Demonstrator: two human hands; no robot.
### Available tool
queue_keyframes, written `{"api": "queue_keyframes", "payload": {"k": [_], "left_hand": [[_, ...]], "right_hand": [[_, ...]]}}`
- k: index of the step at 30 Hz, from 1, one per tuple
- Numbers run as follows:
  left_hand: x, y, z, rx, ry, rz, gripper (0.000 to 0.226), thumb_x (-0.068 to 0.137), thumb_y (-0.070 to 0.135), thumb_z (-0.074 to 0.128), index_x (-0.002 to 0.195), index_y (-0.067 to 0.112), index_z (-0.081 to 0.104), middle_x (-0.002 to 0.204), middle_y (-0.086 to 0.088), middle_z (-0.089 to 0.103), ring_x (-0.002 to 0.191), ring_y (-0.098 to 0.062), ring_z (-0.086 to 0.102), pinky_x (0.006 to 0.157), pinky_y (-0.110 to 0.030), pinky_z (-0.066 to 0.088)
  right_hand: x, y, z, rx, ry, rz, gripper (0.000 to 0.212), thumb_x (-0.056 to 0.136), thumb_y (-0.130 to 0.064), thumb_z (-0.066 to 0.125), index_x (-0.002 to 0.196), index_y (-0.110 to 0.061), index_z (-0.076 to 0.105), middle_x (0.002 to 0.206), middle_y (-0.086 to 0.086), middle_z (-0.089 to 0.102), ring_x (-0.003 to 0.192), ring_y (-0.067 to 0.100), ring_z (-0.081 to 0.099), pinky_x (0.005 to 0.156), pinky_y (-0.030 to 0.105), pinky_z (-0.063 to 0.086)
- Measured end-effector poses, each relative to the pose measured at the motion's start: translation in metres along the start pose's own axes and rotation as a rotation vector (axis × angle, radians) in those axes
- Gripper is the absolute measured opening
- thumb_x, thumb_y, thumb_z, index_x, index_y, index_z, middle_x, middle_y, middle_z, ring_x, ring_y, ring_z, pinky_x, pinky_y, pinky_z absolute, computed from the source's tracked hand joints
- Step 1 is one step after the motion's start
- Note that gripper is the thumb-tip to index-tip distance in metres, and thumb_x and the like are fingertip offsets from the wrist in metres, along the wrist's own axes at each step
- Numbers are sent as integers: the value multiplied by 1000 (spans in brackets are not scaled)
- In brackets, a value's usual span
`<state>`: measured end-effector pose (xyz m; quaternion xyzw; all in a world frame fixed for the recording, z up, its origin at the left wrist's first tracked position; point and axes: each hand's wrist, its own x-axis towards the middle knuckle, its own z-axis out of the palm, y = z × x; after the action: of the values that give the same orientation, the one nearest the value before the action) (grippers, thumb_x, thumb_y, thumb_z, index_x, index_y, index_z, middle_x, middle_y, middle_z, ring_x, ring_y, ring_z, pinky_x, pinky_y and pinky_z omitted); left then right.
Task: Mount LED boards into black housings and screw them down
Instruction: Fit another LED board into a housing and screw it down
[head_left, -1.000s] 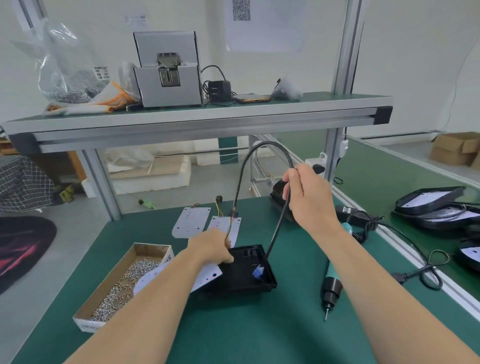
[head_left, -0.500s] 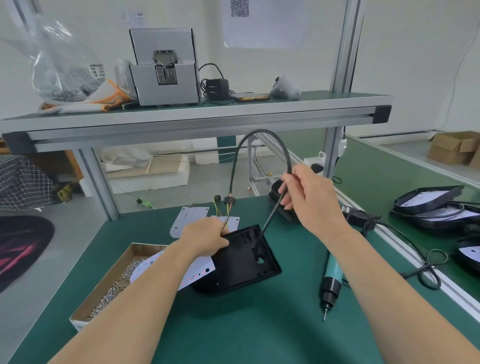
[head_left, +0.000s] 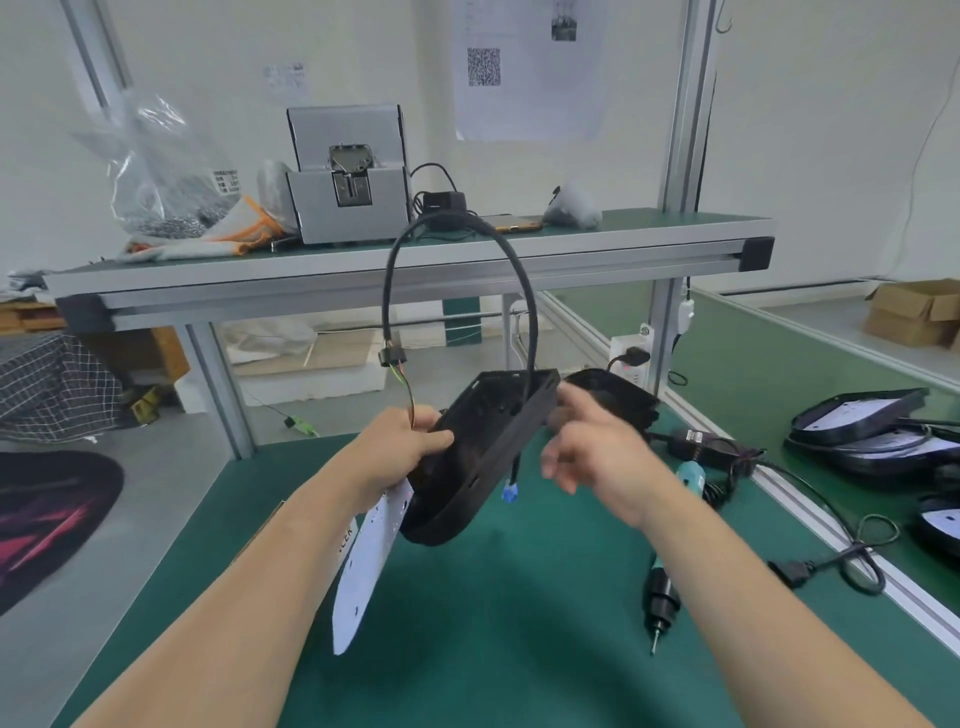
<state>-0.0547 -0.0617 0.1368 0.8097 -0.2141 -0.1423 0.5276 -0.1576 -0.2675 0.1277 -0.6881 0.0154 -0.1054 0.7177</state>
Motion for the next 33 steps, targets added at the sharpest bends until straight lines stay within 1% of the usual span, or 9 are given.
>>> {"api": "queue_keyframes", "payload": {"k": [7, 9, 13, 16, 19, 22, 25, 29, 33], "left_hand": [[-5, 0, -1, -100, 39, 47, 11, 98, 2, 56, 95, -7, 62, 79, -16, 60, 73, -22, 57, 71, -30, 45], [-4, 2, -4, -246, 119, 61, 9, 97, 1, 56, 96, 0, 65, 76, -11, 67, 65, -19, 62, 59, -23, 49], [-5, 4, -15, -494, 251, 82, 15, 97, -1, 53, 100, 8, 64, 67, -2, 71, 53, -12, 64, 47, -23, 53], [-10, -3, -17, -492, 240, 97, 23, 95, -2, 52, 105, 15, 64, 73, -2, 72, 53, -12, 65, 48, -28, 55], [-10, -11, -11, -370, 265, 118, 28, 97, -3, 52, 107, 19, 66, 81, 3, 73, 67, -10, 66, 59, -26, 53], [-7, -18, -1, -223, 325, 123, 26, 96, -2, 50, 110, 16, 62, 105, -12, 71, 90, -22, 64, 86, -42, 53], [-7, -22, 11, -134, 366, 155, 28, 95, 0, 50, 108, 24, 58, 103, -4, 68, 96, -22, 61, 88, -41, 50], [-7, -23, 22, -180, 348, 210, 54, 94, -3, 49, 126, 40, 52, 108, 13, 67, 103, -13, 62, 81, -25, 46], [-10, -26, 28, -229, 345, 258, 70, 95, -4, 47, 127, 58, 43, 80, 0, 68, 69, -13, 56, 64, -25, 45]], "right_hand": [[6, 40, 11, -823, 3, -113, 27, 104, -11, 43, 130, -16, 46, 88, 6, 71, 67, 24, 67, 70, 47, 57], [8, 53, 6, -1191, -49, 0, 43, 102, -11, 43, 144, -22, 39, 110, 13, 66, 88, 33, 64, 75, 40, 53], [2, 71, -6, -1611, -133, 334, 21, 94, -1, 43, 107, -13, 54, 108, 4, 37, 99, 31, 60, 76, 35, 39], [2, 71, -12, -1473, -91, 315, 9, 92, -11, 50, 101, -14, 51, 115, 6, 38, 116, 30, 50, 87, 36, 45], [5, 45, 2, -901, -81, 53, 80, 81, -16, 69, 151, -30, 34, 143, 0, 44, 132, 23, 46, 104, 36, 45], [6, 9, 9, -503, -134, 5, 100, 69, -29, 78, 154, -41, 28, 139, -12, 54, 126, 7, 54, 101, 28, 46], [12, -10, 6, -472, -49, -136, 70, 85, -30, 76, 146, -39, 45, 123, -22, 62, 112, -12, 56, 101, 23, 44], [22, -5, 23, -699, 71, -364, 28, 102, -8, 51, 124, -16, 66, 97, 2, 73, 90, 21, 66, 89, 42, 53], [25, 14, 17, -771, 249, -214, 29, 98, -8, 47, 109, -18, 71, 92, 7, 73, 85, 28, 63, 71, 35, 48]]}}
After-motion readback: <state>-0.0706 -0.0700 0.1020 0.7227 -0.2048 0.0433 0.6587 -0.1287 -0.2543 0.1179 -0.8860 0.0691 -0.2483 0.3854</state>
